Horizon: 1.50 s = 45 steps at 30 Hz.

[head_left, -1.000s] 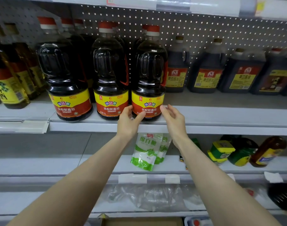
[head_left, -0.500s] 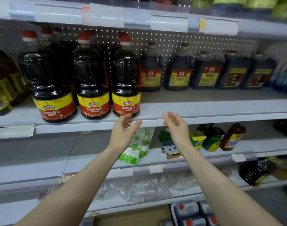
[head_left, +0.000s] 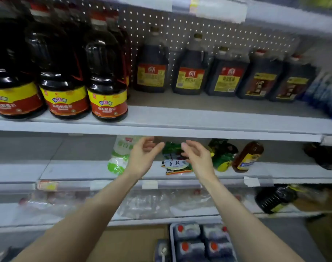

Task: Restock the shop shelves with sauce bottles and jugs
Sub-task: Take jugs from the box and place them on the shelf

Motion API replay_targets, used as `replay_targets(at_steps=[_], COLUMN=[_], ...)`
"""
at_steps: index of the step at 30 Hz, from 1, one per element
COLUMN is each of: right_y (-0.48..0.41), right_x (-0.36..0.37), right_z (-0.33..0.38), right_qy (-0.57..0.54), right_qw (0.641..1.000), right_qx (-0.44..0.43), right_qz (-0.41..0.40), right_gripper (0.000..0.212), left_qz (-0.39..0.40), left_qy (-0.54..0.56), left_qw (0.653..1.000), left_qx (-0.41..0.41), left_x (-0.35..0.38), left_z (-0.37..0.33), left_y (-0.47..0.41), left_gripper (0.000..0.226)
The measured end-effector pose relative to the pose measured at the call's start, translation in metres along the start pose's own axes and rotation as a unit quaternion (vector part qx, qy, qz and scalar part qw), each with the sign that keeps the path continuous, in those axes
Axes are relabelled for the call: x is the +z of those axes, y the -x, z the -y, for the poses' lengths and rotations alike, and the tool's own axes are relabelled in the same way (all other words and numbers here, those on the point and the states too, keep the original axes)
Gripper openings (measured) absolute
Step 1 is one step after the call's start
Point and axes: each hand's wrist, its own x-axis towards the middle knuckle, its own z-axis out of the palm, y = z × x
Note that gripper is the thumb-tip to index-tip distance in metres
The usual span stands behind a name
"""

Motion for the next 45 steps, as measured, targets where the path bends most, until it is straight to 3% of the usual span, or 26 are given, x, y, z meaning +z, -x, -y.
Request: replay_targets(at_steps=[7, 15, 20, 23, 27, 30, 34, 37, 39, 45], right_y=[0.014, 0.060, 0.093, 0.110, 0.122, 0.120, 0.120, 0.122, 0.123, 0.108], right_x=[-0.022, -0.009, 0.010, 0.021, 0.037, 0.050, 0.073, 0.089, 0.094, 0.095], right_z=[-0.148, -0.329, -0.445, -0.515, -0.587, -0.629, -0.670, -0.688, -0.701, -0.687], right_qy=[0.033, 0.067, 0.096, 0.120, 0.126, 0.133, 0.113, 0.106, 0.095, 0.058], right_qw=[0.992, 0.961, 0.943, 0.934, 0.911, 0.909, 0.911, 0.926, 0.928, 0.921], right_qx=[0.103, 0.238, 0.294, 0.315, 0.379, 0.385, 0.391, 0.361, 0.359, 0.383], right_qz=[0.070, 0.124, 0.124, 0.115, 0.104, 0.082, 0.064, 0.032, 0.011, -0.042], right_gripper=[0.019, 0.008, 0.018, 0.011, 0.034, 0.046, 0.055, 0.100, 0.115, 0.099], left_qz=[-0.050, -0.049, -0.046, -0.042, -0.047, -0.046, -0.067, -0.072, -0.063, -0.043], left_qy=[-0.018, -0.045, -0.054, -0.059, -0.083, -0.079, -0.051, -0.032, -0.030, -0.047], left_qw=[0.989, 0.959, 0.939, 0.935, 0.934, 0.930, 0.920, 0.920, 0.918, 0.917], left_qx=[-0.141, -0.274, -0.337, -0.346, -0.344, -0.357, -0.383, -0.385, -0.389, -0.393], left_x=[0.051, 0.067, 0.080, 0.083, 0.084, 0.088, 0.096, 0.100, 0.100, 0.087], left_z=[0.141, 0.316, 0.428, 0.483, 0.548, 0.594, 0.631, 0.646, 0.649, 0.641], left_y=[0.045, 0.100, 0.125, 0.136, 0.140, 0.138, 0.136, 0.134, 0.132, 0.128], left_gripper=[0.032, 0.034, 0.028, 0.018, 0.016, 0.011, 0.022, 0.025, 0.027, 0.026])
